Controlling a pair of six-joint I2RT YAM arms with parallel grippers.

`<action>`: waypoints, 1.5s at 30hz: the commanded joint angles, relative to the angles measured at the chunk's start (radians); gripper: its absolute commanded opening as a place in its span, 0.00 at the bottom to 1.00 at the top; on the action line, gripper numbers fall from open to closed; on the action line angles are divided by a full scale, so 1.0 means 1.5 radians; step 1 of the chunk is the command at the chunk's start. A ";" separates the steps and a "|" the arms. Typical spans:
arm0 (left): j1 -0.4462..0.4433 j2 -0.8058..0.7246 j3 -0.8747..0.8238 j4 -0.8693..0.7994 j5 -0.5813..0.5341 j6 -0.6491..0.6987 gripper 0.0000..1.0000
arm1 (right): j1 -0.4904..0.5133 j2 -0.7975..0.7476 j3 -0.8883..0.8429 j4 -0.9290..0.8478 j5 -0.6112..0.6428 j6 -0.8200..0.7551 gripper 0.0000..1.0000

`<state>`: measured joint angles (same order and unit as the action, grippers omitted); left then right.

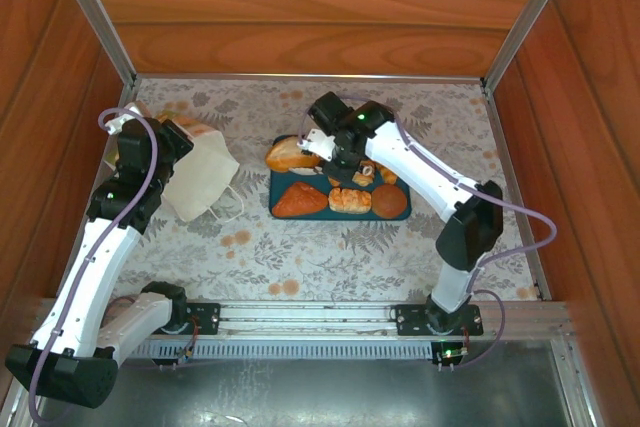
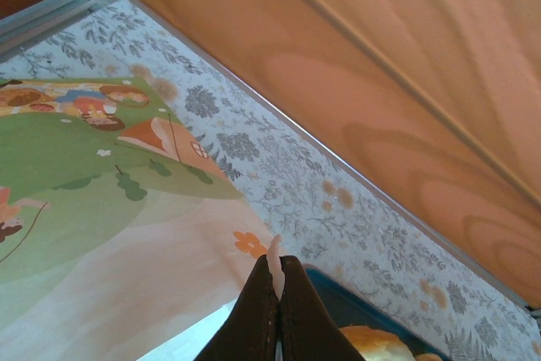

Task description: Take the fake bread out of the paper bag

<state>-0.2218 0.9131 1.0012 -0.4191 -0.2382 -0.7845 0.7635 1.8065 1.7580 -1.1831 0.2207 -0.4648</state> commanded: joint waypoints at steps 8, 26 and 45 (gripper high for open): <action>0.007 -0.013 -0.004 0.002 -0.005 0.012 0.00 | -0.035 0.071 0.078 -0.049 -0.029 -0.046 0.41; 0.009 0.000 -0.003 0.002 -0.001 0.011 0.00 | -0.056 0.122 0.093 -0.010 -0.001 -0.134 0.50; 0.012 0.007 -0.004 0.002 0.014 0.012 0.00 | -0.064 0.100 0.093 -0.042 0.018 -0.143 0.60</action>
<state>-0.2104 0.9211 1.0008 -0.4191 -0.2287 -0.7818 0.6727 1.9850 1.8732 -1.2182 0.2363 -0.6529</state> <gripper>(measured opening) 0.046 0.595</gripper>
